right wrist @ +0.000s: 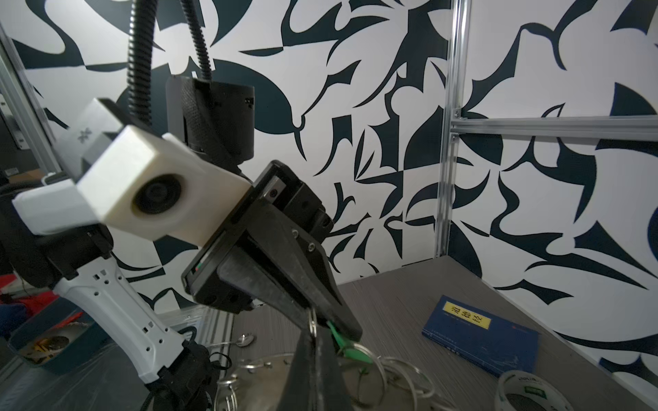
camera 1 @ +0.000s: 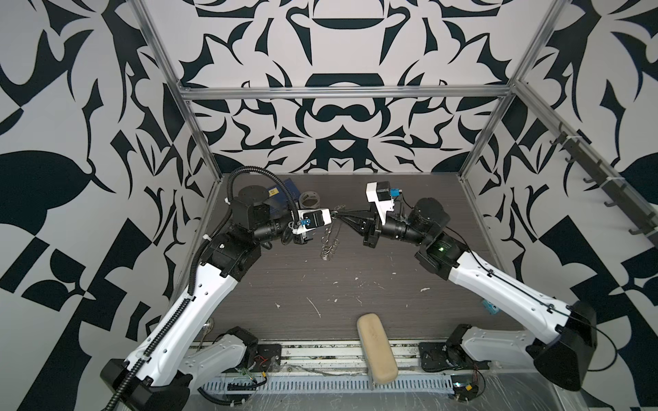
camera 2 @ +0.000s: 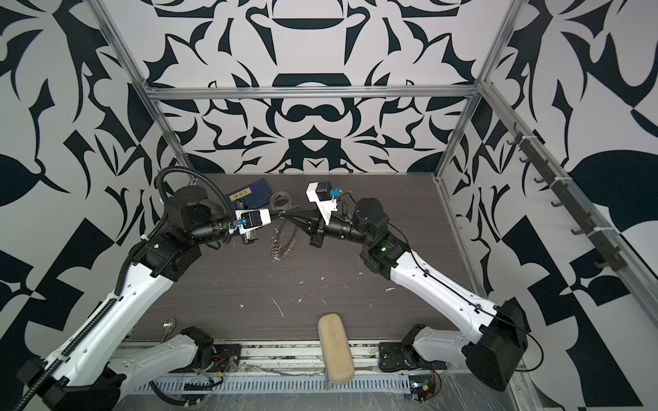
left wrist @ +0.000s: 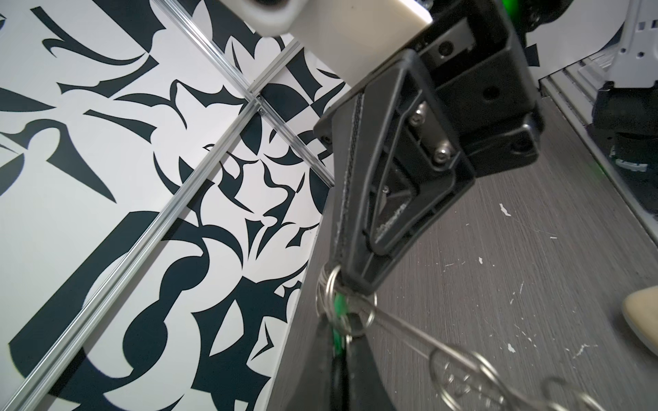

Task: Remove the keys from the keyring

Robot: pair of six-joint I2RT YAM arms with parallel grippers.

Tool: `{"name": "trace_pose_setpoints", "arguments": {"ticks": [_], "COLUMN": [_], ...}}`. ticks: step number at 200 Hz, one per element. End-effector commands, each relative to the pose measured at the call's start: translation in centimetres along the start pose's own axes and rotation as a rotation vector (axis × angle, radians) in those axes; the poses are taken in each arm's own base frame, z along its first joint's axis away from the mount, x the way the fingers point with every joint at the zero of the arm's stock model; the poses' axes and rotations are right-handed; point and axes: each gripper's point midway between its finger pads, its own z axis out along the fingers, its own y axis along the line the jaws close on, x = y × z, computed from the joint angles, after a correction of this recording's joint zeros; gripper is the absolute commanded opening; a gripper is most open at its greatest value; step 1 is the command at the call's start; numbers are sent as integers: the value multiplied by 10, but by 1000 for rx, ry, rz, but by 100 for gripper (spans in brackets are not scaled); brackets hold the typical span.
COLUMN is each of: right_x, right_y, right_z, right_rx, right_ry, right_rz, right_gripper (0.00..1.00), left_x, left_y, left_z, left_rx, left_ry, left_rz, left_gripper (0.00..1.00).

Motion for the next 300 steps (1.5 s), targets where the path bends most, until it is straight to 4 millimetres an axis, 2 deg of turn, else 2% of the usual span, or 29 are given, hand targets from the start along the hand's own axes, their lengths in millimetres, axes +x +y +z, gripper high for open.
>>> {"name": "trace_pose_setpoints", "arguments": {"ticks": [1, 27, 42, 93, 138, 171, 205, 245, 300], "right_x": [-13, -11, -14, -27, -5, -1, -2, -7, -9], "right_y": [6, 10, 12, 22, 14, 5, 5, 14, 17], "right_z": [-11, -16, -18, -21, -7, 2, 5, 3, 6], "right_rx": [31, 29, 23, -35, -117, -113, -128, -156, -183], "right_ry": [40, 98, 123, 241, 441, 458, 455, 433, 431], "right_rz": [-96, -130, -156, -225, -202, -216, -208, -185, -160], "right_gripper": [5, 25, 30, 34, 38, 39, 39, 31, 16], "left_x": [-12, -13, -11, -6, -8, -7, -6, -4, 0], "left_y": [4, 3, 1, -5, -8, -8, -9, -6, -3], "left_z": [-6, -7, -6, -6, -6, -7, -6, -5, -4], "left_rx": [-16, -13, -10, 5, 22, 24, 26, 18, 11], "left_ry": [-37, -39, -35, -27, -42, -34, -31, -16, 5], "left_rz": [17, 18, 17, 17, 18, 17, 17, 13, 4], "left_gripper": [0, 0, 0, 0, 0, 0, 0, 0, 0]}}
